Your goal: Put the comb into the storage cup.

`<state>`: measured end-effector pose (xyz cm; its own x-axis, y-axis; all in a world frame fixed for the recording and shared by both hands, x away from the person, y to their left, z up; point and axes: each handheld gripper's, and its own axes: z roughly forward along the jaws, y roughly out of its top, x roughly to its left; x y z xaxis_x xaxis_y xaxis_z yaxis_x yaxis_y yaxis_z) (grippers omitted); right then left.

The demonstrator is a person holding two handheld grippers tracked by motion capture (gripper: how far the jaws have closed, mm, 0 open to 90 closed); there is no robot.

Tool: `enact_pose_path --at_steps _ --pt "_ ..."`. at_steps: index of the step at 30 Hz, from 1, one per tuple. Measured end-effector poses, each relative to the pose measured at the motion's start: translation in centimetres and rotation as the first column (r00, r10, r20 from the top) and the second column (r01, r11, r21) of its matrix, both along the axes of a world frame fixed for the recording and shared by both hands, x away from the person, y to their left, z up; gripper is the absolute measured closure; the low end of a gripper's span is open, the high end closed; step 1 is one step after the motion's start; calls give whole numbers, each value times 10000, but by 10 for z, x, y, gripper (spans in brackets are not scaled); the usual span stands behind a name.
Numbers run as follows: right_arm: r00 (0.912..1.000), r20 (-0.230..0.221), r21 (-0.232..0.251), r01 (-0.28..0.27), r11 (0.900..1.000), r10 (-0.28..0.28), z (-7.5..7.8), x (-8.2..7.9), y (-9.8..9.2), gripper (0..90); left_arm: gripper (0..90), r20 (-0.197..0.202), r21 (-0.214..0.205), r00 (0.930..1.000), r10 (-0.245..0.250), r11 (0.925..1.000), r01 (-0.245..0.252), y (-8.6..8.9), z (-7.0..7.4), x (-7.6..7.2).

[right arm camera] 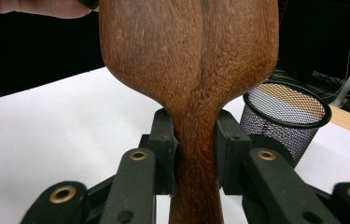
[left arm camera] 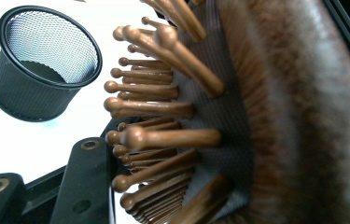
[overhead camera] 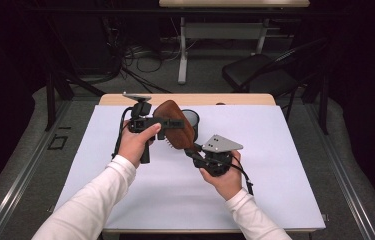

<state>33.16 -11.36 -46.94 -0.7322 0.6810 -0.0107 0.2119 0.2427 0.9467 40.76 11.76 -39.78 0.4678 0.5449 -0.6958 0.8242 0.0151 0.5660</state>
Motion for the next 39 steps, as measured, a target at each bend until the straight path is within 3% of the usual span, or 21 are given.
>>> enact_pose_path --at_steps 15,28,34,39 --pt "9993 -365 160 9 9999 -3 -1 3 -2 706 489 -386 -21 9992 113 9999 -113 -2 -3 5" --pt "9977 -673 387 40 9992 -13 0 7 -4 551 490 -377 25 9986 361 9993 -361 -1 -6 11" --pt "9976 -688 237 106 9997 -90 -2 12 -3 458 490 -334 78 9983 487 9988 -485 2 -7 14" --pt "9954 -954 275 -31 9996 57 -2 15 -6 440 490 -207 151 9983 547 9984 -544 3 -9 16"
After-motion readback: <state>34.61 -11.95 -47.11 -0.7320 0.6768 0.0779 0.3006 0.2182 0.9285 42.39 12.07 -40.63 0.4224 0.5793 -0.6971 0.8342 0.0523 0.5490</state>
